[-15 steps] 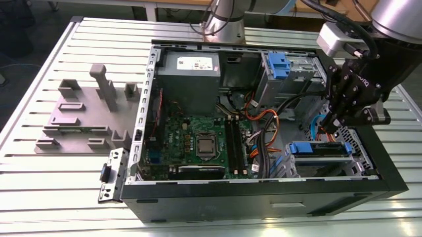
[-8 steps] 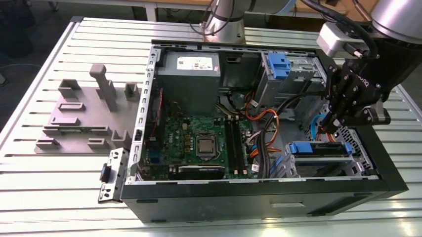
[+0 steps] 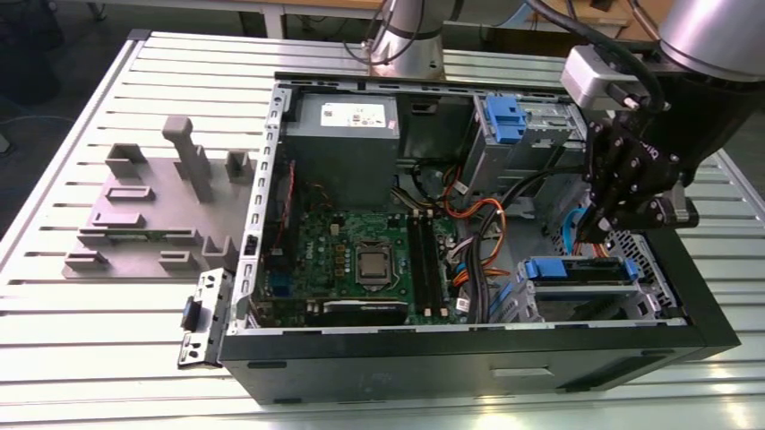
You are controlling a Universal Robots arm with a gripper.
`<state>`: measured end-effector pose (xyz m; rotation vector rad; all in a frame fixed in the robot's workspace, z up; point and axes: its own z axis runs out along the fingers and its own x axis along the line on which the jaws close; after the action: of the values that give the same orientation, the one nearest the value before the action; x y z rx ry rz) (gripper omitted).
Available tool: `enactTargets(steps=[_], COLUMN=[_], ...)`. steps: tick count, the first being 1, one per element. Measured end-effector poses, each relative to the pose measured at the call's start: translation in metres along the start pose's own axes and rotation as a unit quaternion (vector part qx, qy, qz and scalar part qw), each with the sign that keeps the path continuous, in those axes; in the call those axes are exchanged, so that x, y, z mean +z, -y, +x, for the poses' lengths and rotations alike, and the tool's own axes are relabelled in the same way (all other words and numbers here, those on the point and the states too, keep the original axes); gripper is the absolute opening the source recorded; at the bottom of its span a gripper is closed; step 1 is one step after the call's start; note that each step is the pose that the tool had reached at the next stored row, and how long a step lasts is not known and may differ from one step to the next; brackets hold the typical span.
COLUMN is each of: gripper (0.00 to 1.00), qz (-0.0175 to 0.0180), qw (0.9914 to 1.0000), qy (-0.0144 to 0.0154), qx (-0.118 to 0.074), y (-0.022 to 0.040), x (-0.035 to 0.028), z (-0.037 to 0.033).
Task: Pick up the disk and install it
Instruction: 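Insert the second disk wire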
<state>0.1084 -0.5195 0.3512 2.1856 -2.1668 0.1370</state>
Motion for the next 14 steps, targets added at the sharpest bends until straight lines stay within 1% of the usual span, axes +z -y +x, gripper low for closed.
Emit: enactTargets(steps=[14], gripper=[0.16], qz=[0.0002], qw=[1.00000], qy=[0.0000], qx=[0.000], y=[-0.0008], x=[0.0009], z=[0.0000])
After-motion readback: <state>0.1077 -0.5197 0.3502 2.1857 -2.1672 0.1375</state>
